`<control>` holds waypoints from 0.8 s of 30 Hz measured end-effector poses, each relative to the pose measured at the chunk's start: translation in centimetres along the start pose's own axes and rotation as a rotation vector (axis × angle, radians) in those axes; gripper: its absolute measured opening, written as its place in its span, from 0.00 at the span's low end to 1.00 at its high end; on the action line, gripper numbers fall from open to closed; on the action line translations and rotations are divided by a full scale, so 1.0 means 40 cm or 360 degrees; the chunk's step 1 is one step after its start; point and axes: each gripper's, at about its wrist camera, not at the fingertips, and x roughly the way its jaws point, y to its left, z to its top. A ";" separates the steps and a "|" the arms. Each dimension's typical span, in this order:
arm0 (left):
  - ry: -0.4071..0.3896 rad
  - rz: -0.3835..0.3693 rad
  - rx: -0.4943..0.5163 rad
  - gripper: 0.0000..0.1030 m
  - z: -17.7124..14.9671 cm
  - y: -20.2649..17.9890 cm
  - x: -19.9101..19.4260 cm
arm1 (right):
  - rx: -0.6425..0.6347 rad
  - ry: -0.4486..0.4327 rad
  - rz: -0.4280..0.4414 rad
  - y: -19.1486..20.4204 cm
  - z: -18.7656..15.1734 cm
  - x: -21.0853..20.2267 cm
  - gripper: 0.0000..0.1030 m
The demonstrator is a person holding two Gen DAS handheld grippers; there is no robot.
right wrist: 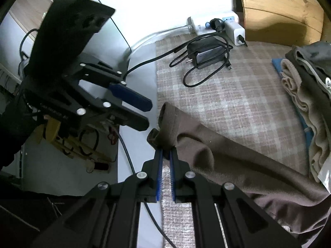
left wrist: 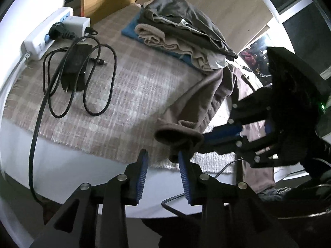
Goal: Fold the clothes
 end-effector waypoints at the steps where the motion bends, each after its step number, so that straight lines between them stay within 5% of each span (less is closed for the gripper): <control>1: 0.0005 -0.0007 -0.0004 0.28 0.004 0.001 0.003 | -0.0001 -0.0002 0.0002 0.000 0.000 -0.002 0.07; 13: 0.0003 -0.0082 -0.0030 0.17 0.042 -0.008 0.024 | -0.0016 -0.0030 -0.0015 -0.001 -0.010 -0.021 0.07; 16: 0.0016 -0.0047 -0.0035 0.04 0.050 -0.010 0.039 | -0.0020 -0.0044 -0.0026 -0.002 -0.011 -0.025 0.07; 22: -0.0094 0.0080 0.0062 0.03 0.062 -0.034 0.020 | -0.0019 -0.0059 -0.0046 -0.004 -0.014 -0.036 0.07; 24: -0.0141 0.0220 0.0092 0.03 0.070 -0.037 -0.005 | -0.0006 -0.0072 -0.0021 -0.005 -0.015 -0.044 0.07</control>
